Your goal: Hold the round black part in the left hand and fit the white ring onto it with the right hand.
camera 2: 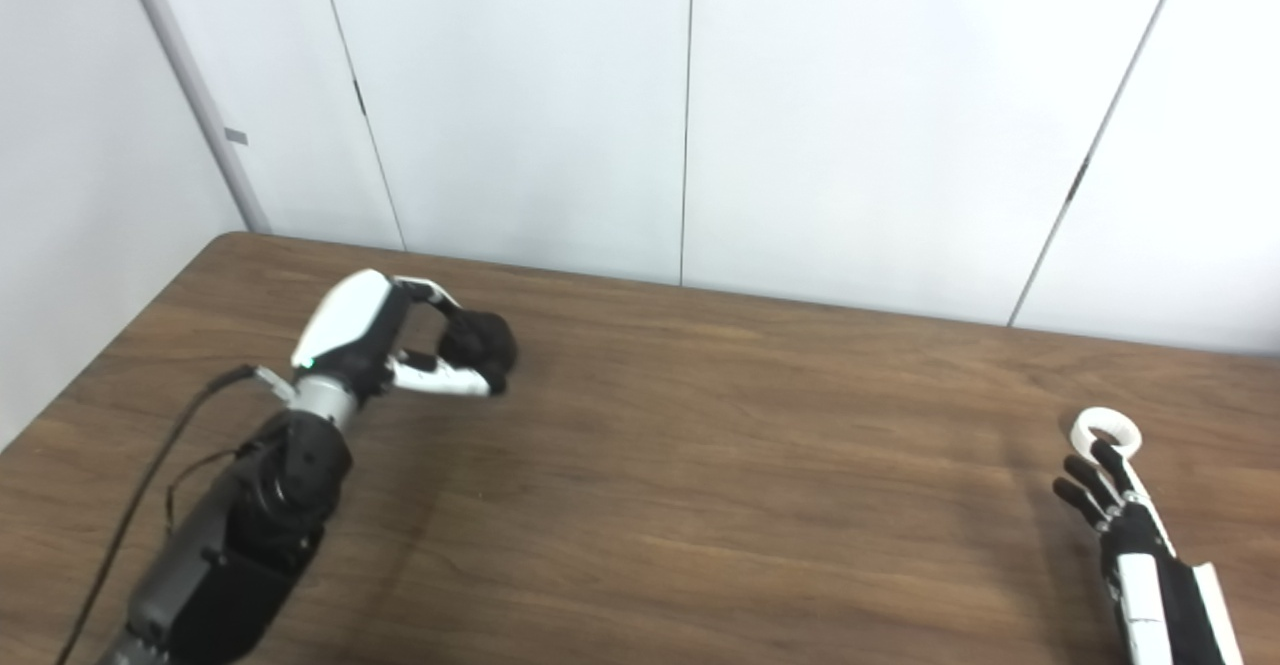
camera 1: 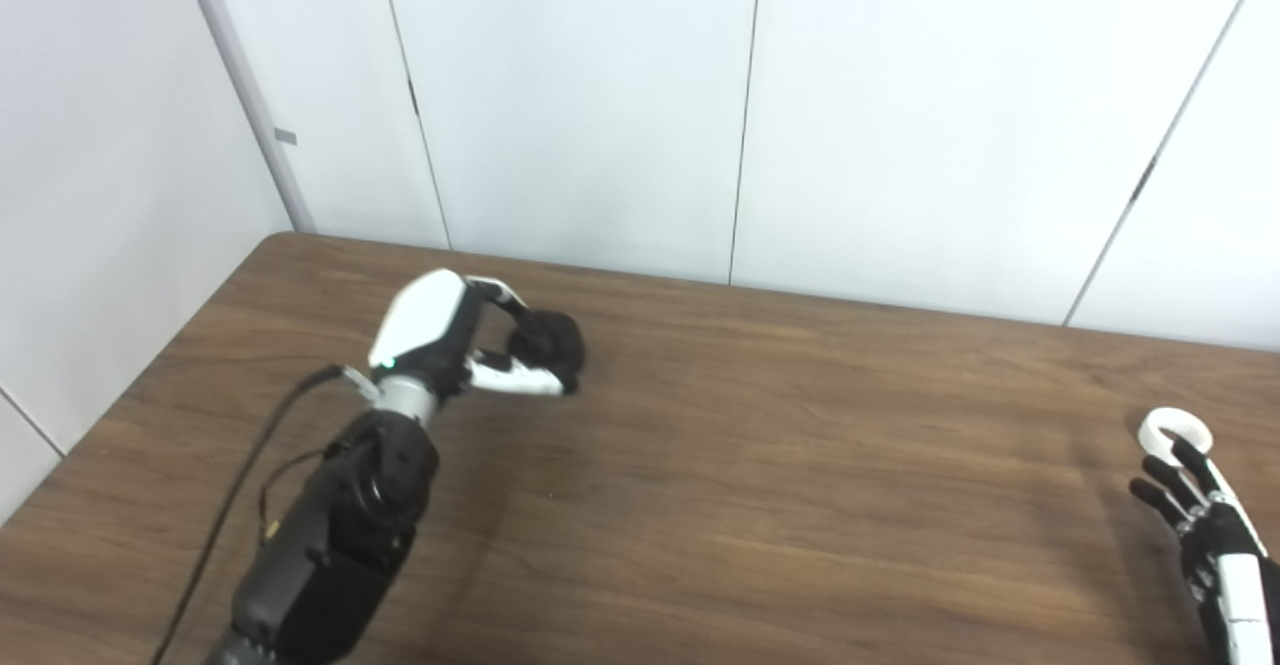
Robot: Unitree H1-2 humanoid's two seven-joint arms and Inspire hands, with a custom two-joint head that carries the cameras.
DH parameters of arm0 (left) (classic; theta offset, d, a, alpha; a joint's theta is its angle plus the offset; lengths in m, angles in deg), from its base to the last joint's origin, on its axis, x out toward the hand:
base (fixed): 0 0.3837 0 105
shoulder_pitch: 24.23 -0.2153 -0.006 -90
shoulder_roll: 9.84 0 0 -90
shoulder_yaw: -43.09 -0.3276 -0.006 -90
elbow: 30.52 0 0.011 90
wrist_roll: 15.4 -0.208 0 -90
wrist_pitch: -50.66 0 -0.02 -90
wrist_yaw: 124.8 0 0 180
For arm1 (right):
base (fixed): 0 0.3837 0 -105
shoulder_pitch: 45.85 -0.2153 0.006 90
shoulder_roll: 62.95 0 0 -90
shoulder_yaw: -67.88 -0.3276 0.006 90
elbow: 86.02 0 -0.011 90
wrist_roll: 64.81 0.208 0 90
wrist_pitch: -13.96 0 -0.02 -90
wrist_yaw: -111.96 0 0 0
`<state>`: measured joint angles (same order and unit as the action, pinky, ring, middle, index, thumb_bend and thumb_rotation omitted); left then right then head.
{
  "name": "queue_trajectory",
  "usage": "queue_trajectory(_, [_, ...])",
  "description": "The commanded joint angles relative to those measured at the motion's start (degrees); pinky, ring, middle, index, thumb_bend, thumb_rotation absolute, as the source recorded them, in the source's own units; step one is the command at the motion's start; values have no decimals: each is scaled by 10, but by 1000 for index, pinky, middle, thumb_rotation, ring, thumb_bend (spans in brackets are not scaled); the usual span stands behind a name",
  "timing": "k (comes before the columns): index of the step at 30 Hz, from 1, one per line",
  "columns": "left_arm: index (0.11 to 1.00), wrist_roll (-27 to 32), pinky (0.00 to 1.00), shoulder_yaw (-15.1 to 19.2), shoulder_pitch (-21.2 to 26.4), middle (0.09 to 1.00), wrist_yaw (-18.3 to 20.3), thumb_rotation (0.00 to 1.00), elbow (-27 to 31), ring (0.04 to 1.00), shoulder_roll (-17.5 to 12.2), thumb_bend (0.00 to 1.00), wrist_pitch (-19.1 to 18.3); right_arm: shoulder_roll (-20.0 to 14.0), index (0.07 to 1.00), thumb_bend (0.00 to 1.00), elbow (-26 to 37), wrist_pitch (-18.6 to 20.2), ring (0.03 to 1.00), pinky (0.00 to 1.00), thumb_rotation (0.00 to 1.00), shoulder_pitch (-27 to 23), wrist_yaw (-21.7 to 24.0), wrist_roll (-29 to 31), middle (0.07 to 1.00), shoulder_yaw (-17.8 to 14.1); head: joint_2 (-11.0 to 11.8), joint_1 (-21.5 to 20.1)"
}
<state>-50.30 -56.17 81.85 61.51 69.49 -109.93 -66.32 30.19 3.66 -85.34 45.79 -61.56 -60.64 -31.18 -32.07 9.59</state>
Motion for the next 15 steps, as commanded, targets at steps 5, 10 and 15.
queue_trajectory(5, [484, -61, 1000, -30, -19, 743, 38, 45, 97, 857, 5, 521, 4, 40, 947, 623, -20, 0, 881, 990, 1000, 37, -10, -7, 907, 24, -12, -17])
queue_trajectory(10, [483, -97, 1000, -60, -57, 746, 55, 49, 140, 869, 20, 523, 20, 51, 937, 611, -6, 10, 881, 993, 1000, 35, -18, -16, 903, 27, -23, -32])
queue_trajectory(15, [482, -140, 1000, -99, -101, 742, 57, 51, 172, 858, 42, 523, 52, 63, 936, 600, 14, 33, 891, 988, 1000, 33, -25, -26, 908, 32, -39, -53])
